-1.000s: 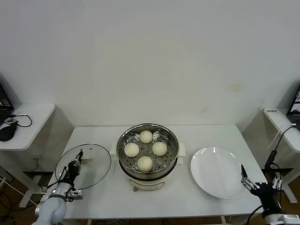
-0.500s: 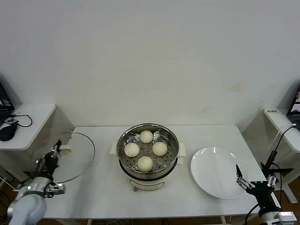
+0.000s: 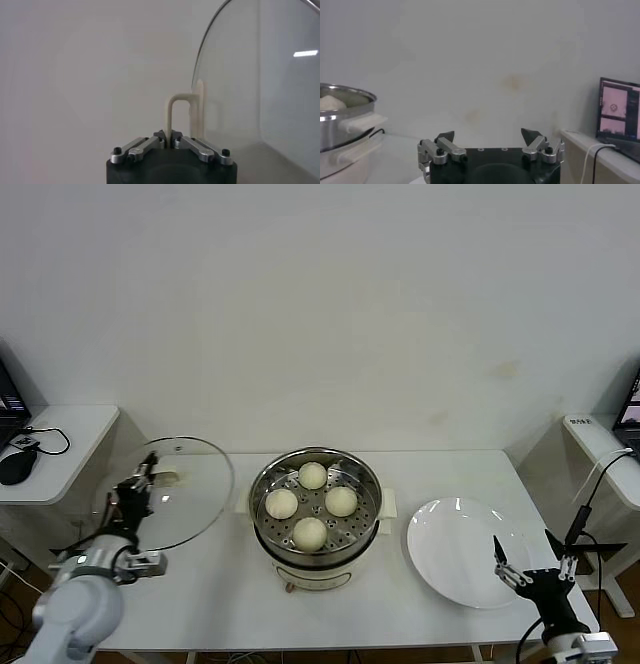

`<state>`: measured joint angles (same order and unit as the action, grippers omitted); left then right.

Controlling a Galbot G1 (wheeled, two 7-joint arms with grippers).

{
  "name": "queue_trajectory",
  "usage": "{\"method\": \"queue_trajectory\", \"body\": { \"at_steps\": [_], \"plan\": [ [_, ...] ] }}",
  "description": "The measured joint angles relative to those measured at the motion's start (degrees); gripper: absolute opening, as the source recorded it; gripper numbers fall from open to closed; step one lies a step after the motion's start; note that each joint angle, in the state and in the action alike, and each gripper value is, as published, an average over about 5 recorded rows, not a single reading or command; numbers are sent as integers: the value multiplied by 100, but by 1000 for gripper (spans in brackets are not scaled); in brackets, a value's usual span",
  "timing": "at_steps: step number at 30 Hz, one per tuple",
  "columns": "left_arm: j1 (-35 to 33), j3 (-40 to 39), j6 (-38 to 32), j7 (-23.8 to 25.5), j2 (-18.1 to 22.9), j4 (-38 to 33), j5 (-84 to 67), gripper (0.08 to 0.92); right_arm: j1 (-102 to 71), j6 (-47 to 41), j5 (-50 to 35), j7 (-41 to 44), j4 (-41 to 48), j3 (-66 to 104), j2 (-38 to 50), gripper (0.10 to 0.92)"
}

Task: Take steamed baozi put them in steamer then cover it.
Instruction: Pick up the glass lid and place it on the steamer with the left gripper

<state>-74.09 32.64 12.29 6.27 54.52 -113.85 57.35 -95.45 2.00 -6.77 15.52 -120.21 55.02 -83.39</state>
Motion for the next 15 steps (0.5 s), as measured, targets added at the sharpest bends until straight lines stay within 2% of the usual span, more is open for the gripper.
{"method": "queue_trajectory", "body": {
  "at_steps": [7, 15],
  "plan": [
    [579, -937, 469, 368, 292, -139, 214, 137, 58, 17, 306, 54, 45, -111, -32, 823],
    [1219, -1894, 784, 830, 1046, -71, 1054, 137, 154, 82, 622, 86, 157, -261, -21, 823]
  ]
}}
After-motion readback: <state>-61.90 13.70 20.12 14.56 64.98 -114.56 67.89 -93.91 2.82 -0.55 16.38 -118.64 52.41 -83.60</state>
